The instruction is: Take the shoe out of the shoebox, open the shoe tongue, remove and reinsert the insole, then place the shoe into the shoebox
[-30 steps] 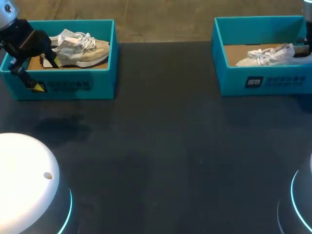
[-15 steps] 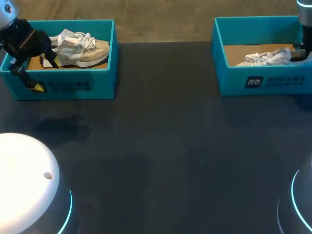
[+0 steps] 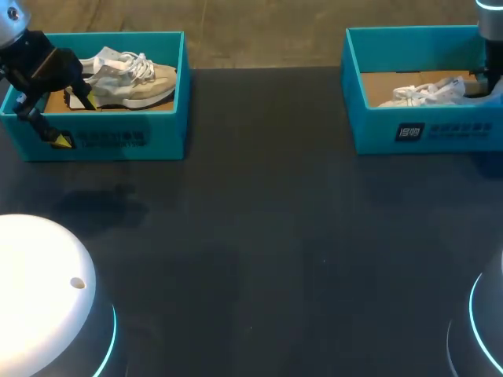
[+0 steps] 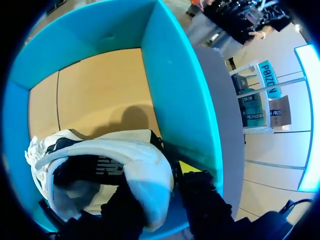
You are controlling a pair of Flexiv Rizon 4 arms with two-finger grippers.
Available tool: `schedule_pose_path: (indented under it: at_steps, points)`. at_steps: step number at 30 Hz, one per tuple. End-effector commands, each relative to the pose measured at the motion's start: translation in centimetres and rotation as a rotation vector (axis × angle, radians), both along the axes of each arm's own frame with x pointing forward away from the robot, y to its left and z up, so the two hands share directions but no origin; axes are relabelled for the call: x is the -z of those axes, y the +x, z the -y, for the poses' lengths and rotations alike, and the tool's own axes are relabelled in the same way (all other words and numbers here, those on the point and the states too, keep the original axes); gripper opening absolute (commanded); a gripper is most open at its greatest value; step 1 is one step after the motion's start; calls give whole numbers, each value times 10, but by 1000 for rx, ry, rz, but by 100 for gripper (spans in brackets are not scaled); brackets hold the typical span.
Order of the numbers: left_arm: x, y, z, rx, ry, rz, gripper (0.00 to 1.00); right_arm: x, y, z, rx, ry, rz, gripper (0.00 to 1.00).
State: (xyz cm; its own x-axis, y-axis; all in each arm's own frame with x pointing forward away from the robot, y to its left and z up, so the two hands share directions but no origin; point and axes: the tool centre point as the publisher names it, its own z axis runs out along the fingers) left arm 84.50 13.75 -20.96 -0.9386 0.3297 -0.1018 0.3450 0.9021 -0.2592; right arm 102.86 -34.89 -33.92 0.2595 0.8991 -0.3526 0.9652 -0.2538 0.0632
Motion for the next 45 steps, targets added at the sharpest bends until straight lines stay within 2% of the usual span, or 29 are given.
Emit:
schedule_pose_path:
  at_steps: [1, 3, 8, 24, 29, 36, 45]
  points:
    - [0, 0, 0, 1, 3, 0, 100, -4, -3, -2, 3, -6, 0, 32]
    - [0, 0, 0, 1, 3, 0, 100, -4, -4, -2, 6, -8, 1, 35]
    - [0, 0, 0, 1, 3, 0, 100, -10, -5, -2, 6, -15, 12, 35]
    - [0, 0, 0, 1, 3, 0, 100, -74, -20, -24, -47, 30, 116, 39]
    - [0, 0, 0, 1, 3, 0, 100, -94, -34, -46, -131, 54, 143, 38]
    - [0, 0, 0, 1, 3, 0, 100, -115, -55, -90, -238, 67, 166, 40]
    - [0, 0, 0, 1, 3, 0, 100, -132, -88, -139, -334, 105, 154, 41]
